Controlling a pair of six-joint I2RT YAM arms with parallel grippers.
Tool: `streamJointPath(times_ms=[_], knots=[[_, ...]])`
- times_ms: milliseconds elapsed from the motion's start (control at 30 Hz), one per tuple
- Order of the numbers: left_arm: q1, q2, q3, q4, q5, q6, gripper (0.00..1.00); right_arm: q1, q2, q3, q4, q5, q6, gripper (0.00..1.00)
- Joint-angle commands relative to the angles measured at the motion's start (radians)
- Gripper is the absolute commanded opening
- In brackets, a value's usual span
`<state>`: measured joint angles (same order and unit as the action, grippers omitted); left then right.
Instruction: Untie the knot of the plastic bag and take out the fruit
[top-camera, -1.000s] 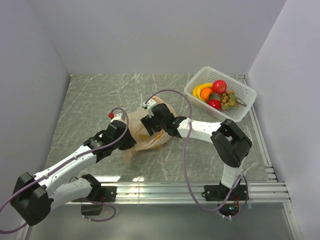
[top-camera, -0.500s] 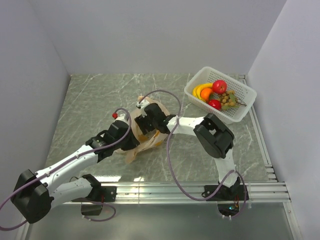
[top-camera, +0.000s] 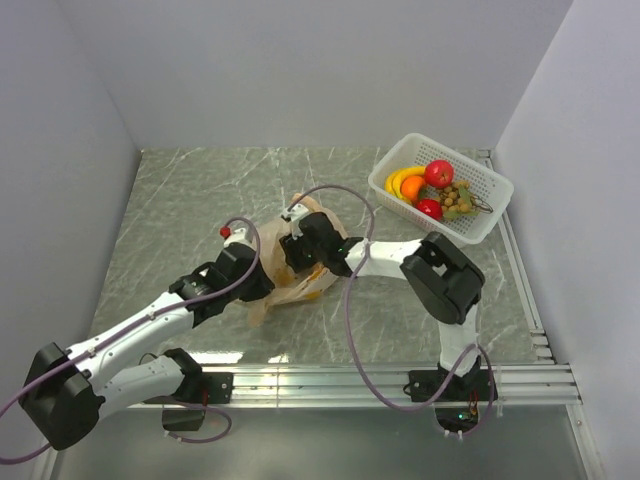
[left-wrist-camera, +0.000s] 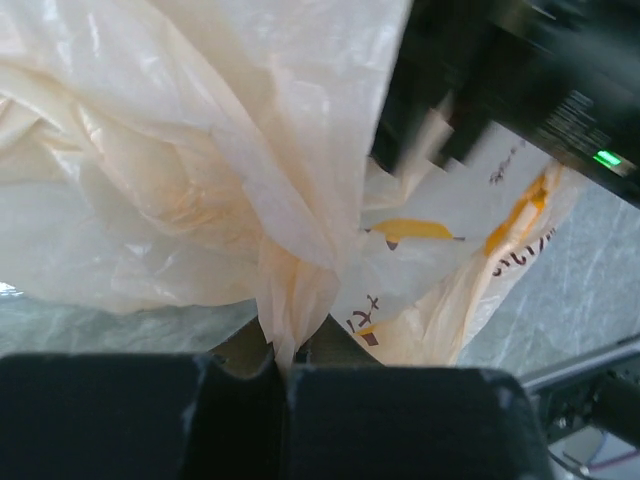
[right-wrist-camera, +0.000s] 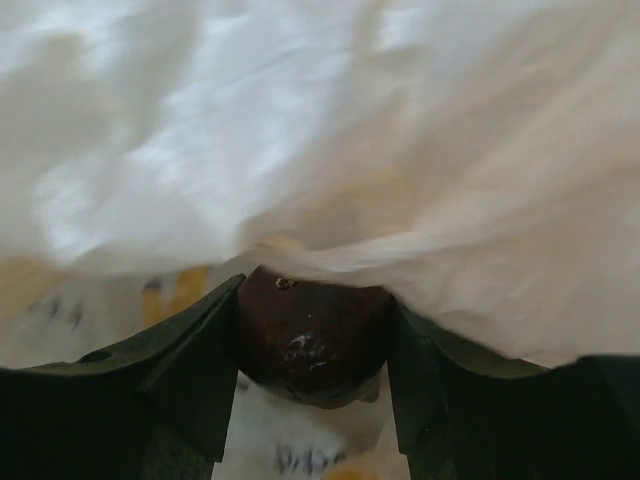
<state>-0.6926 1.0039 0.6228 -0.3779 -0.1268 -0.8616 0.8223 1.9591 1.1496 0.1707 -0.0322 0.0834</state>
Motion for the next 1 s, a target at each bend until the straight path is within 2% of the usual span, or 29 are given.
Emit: streamJointPath(times_ms=[0,400,600,733,833,967], knots=[[-0.002,-0.031,-0.001,-0.019,-0.091,-0.023,0.01,0.005,-0.158,-0.037,0.032,-0.060,-0.013,0.11],[0.041,0.010,0.043,-0.056,-0.181,0.032,0.01,0.005,-0.429,-0.108,-0.118,-0.360,-0.030,0.09],[0.047,-0.004,0.037,-0.050,-0.169,0.045,0.01,-0.006,-0.572,-0.074,-0.161,-0.376,-0.017,0.08],[0.047,-0.004,0.040,-0.065,-0.128,0.050,0.01,-0.058,-0.643,0.004,-0.212,-0.238,0.018,0.03],[0.047,-0.033,0.049,-0.087,-0.111,0.059,0.00,-0.124,-0.690,0.062,-0.263,-0.128,0.044,0.03],[0.048,-0.082,0.064,-0.121,-0.097,0.085,0.01,-0.329,-0.709,0.119,-0.309,0.030,0.122,0.03]])
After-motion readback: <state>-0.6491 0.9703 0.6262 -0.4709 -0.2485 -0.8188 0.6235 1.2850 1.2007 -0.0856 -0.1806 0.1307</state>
